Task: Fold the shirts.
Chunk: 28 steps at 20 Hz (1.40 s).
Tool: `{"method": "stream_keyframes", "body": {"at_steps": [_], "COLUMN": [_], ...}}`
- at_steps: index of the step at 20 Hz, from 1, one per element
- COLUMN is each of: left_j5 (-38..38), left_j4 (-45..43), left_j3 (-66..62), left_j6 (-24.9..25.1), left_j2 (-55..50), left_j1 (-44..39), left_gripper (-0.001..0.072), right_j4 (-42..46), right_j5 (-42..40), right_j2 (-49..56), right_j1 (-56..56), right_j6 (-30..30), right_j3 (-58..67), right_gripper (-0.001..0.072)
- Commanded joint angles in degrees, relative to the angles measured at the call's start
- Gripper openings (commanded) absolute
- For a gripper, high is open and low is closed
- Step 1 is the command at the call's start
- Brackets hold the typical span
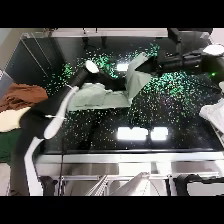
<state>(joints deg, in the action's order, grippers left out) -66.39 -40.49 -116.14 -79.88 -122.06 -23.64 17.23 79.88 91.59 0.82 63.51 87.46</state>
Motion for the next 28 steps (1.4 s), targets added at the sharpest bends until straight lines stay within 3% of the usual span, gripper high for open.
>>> {"method": "stream_keyframes", "body": {"at_steps": [1,4,8,11,12,13,14,15,17,18,19,20,21,23,26,28], "left_j5": [-17.6,-25.9,-19.9,-16.9,-17.0,-17.0,-17.1,-17.1,-17.1,-17.1,-17.2,-17.1,-17.2,-17.1,-17.6,-18.2], "left_j4": [7.4,7.0,7.1,7.2,7.3,7.3,7.3,7.5,7.6,7.6,7.6,7.7,7.7,7.7,7.8,8.7], "left_j3": [0.1,0.1,0.1,2.0,3.7,5.7,7.8,10.3,14.7,16.5,17.8,18.9,19.9,20.8,20.7,20.8], "left_j6": [1.8,1.3,2.0,2.7,3.4,4.4,5.1,5.7,7.3,8.2,8.6,9.0,9.1,9.6,10.3,11.2], "left_j2": [8.3,18.1,29.6,34.6,36.0,37.0,37.9,38.7,40.1,40.3,40.3,40.3,40.3,40.3,40.7,41.2], "left_j1": [8.5,18.8,34.2,43.5,45.4,47.1,48.3,49.1,50.2,50.3,50.3,50.3,50.2,50.2,50.2,50.2], "left_gripper": [0.0011,0.0010,0.0012,0.0013,0.0013,0.0013,0.0013,0.0013,0.0014,0.0014,0.0014,0.0014,0.0014,0.0013,0.0013,0.0014], "right_j4": [2.5,2.5,2.0,0.4,-1.9,-4.2,-4.9,-5.7,-6.3,-6.3,-5.3,-2.4,1.9,12.0,27.9,40.6], "right_j5": [-7.2,-12.2,-30.2,-42.5,-44.4,-44.5,-43.7,-41.7,-34.4,-28.7,-23.3,-19.0,-14.2,-7.3,0.4,1.5], "right_j2": [0.2,1.9,7.2,19.0,24.5,29.5,33.8,35.3,34.0,33.1,32.1,30.9,29.6,26.7,22.3,20.4], "right_j1": [3.8,8.2,20.9,32.9,36.6,39.2,40.9,41.2,38.8,36.2,33.1,30.0,26.7,20.8,14.8,13.2], "right_j6": [1.5,2.4,2.3,0.7,-2.4,-5.2,-5.6,-4.5,-3.5,-3.2,-0.8,2.7,5.6,13.3,19.8,22.6], "right_j3": [0.2,0.2,2.1,12.5,18.6,24.8,30.5,32.7,32.0,31.8,31.6,31.1,30.7,28.7,25.1,22.8], "right_gripper": [0.0020,0.0020,0.0020,0.0019,0.0021,0.0142,0.0497,0.0573,0.0546,0.0252,0.0092,0.0087,0.0021,0.0018,0.0017,0.0019]}}
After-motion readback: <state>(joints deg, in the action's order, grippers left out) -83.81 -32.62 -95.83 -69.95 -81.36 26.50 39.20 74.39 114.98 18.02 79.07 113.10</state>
